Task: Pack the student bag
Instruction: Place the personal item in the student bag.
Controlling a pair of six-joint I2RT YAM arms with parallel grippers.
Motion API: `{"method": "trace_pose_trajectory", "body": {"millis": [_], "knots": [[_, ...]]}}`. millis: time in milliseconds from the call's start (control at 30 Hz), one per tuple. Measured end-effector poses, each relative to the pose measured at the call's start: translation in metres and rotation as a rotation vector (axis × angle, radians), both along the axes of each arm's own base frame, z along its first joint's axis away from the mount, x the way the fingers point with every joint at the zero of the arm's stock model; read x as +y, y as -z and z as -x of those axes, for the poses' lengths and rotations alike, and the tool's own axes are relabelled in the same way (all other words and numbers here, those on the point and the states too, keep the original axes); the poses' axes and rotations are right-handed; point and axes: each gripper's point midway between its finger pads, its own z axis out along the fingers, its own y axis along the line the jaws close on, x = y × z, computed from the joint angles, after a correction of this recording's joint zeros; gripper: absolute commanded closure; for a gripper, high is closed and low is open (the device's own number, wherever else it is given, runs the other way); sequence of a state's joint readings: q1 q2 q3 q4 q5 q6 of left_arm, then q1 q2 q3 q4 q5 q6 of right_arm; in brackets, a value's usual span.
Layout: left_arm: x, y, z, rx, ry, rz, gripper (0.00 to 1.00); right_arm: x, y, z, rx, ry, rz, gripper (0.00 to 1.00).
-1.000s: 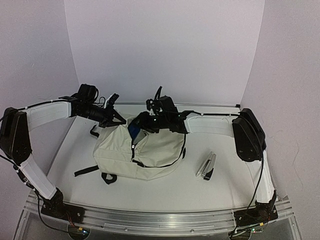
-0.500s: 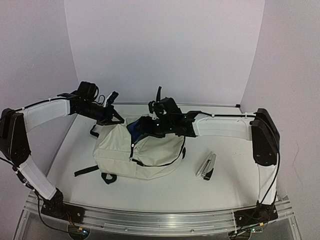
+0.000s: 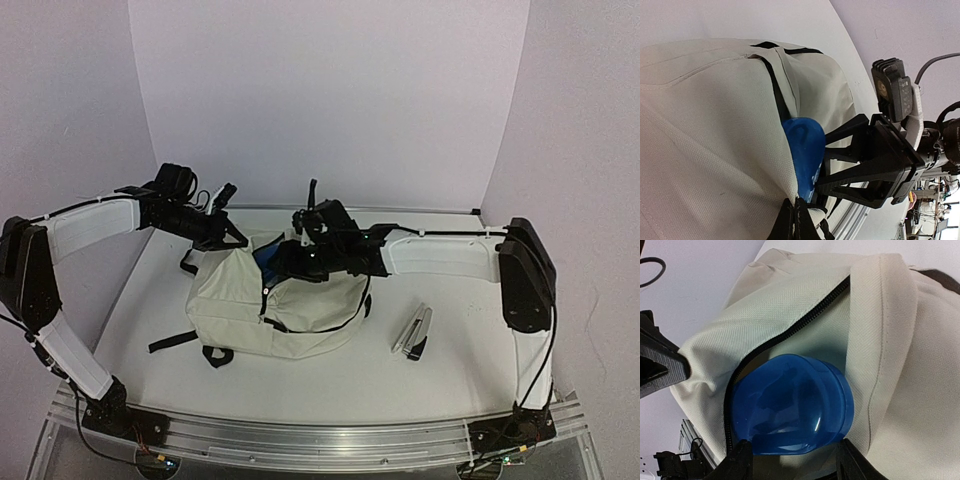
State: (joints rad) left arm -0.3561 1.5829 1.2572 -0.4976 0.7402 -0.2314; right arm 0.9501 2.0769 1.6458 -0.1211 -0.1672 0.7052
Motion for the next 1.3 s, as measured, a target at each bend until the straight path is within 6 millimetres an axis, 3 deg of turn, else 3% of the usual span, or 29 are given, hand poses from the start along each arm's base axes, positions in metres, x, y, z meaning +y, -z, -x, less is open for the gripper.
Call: {"method": "trace_pose_trajectory", "body": {"millis": [333, 467, 733, 900, 1033, 1167, 1300], "knots": [[-0.002, -0.003, 0.003, 0.011, 0.018, 0.025, 1.0, 0.04, 0.007, -0.009, -0.017, -0.088, -0.032, 0.48], [-0.002, -0.003, 0.003, 0.016, 0.021, 0.03, 1.0, 0.048, 0.006, -0.013, -0.046, -0.114, -0.033, 0.46], [0.0, 0.0, 0.001, 0.014, 0.005, 0.013, 1.0, 0.046, 0.006, -0.016, -0.117, -0.13, -0.007, 0.31], [0.006, 0.003, -0.006, 0.002, -0.045, -0.056, 1.0, 0.019, 0.008, -0.004, -0.13, -0.105, 0.038, 0.21], [0.008, 0.004, -0.009, 0.002, -0.062, -0.079, 1.0, -0.002, -0.02, 0.006, -0.148, -0.072, 0.028, 0.31], [0.008, 0.005, -0.01, 0.005, -0.062, -0.081, 1.0, -0.006, -0.05, 0.009, -0.141, -0.037, -0.043, 0.44], [0.008, 0.005, -0.01, 0.006, -0.059, -0.079, 1.0, -0.002, -0.043, 0.009, -0.092, -0.022, -0.061, 0.53]]}}
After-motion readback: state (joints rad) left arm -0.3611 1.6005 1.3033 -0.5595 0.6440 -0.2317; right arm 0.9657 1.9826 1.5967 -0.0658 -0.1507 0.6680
